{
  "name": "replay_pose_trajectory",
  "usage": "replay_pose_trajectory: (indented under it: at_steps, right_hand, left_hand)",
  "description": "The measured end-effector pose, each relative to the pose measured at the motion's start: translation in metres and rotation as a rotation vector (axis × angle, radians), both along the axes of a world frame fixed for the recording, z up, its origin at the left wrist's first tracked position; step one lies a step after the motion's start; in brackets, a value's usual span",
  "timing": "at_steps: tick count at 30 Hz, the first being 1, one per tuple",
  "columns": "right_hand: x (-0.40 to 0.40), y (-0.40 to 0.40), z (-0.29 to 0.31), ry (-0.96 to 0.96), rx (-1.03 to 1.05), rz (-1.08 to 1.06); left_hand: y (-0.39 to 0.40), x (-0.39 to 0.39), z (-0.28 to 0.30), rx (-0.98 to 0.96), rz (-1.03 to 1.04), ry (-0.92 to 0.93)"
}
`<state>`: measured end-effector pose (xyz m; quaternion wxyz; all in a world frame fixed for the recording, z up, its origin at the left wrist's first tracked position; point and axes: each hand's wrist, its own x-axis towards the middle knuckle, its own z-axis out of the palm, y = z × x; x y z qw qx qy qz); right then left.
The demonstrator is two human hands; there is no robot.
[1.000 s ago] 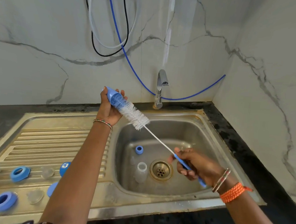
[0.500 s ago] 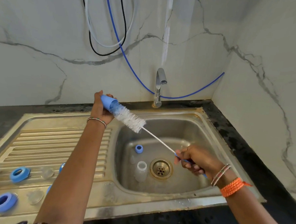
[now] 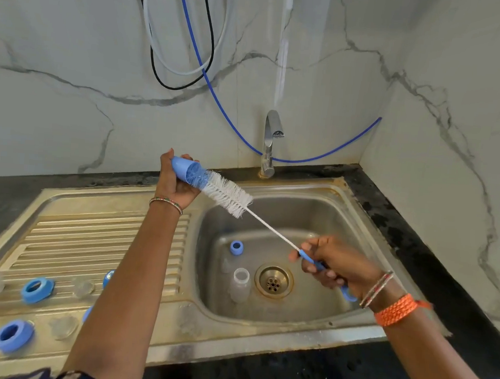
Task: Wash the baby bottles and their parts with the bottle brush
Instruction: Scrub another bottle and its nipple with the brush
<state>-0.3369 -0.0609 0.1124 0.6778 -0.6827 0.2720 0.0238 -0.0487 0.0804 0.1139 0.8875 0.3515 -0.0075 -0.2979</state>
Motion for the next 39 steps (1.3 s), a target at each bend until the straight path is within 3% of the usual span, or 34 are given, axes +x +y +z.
replay_pose_trajectory:
  at_steps: [3,4,6,8,11,12,13,15,16,21,24,26,30,32,34,39]
  right_hand:
    - [0.005,0.007,-0.011,-0.102,-1.194,-0.158]
    - [0.005,0.005,-0.016,-0.163,-1.473,-0.230]
    - [0.005,0.001,-0.023,-0.277,-1.688,-0.304]
    - [0.007,0.004,-0.014,-0.209,-1.451,-0.298]
    - [0.007,0.004,0.012,0.113,-0.334,0.020]
    - [0.005,0.000,0.013,0.143,-0.069,0.080]
    - [0.004,-0.004,0.012,0.126,0.045,0.102]
    - [0.004,-0.004,0.008,0.069,0.018,0.075]
    - [0.005,-0.003,0.004,0.037,-0.121,0.029]
    - [0.011,0.001,-0.010,-0.079,-1.343,-0.214]
    - [0.012,0.000,-0.015,-0.239,-1.575,-0.245]
    - [0.011,0.000,-0.010,-0.192,-1.377,-0.260]
    - [0.010,-0.008,-0.004,0.142,-0.352,-0.018]
    - [0.004,-0.009,-0.008,0.202,-0.132,0.031]
    - [-0.001,-0.010,-0.013,0.218,-0.128,0.017]
    - [-0.019,-0.021,-0.025,0.132,-0.623,-0.238]
  left_hand:
    - [-0.002,0.000,-0.003,0.103,0.023,0.017]
    - [-0.002,0.001,-0.005,0.114,0.035,0.041]
    - [-0.004,0.002,-0.009,0.156,0.037,0.068]
    - [-0.005,0.001,-0.011,0.167,0.058,0.067]
    - [-0.004,0.001,-0.016,0.134,0.056,0.028]
    - [-0.003,0.001,-0.018,0.119,0.027,0.016]
    - [-0.002,0.002,-0.020,0.108,0.014,0.008]
    - [-0.003,0.002,-0.017,0.116,0.015,0.019]
    - [-0.004,0.005,-0.017,0.123,0.022,0.027]
    - [-0.013,0.000,-0.018,0.430,-0.146,0.032]
    - [-0.009,-0.004,-0.033,0.498,-0.148,0.098]
    - [-0.008,-0.002,-0.043,0.472,-0.096,0.118]
    - [-0.012,-0.012,-0.037,0.235,-0.062,0.120]
    - [-0.015,-0.015,-0.031,0.209,-0.051,0.073]
    - [-0.017,-0.013,-0.031,0.213,-0.072,0.054]
    - [-0.013,-0.015,-0.041,0.345,-0.111,0.087]
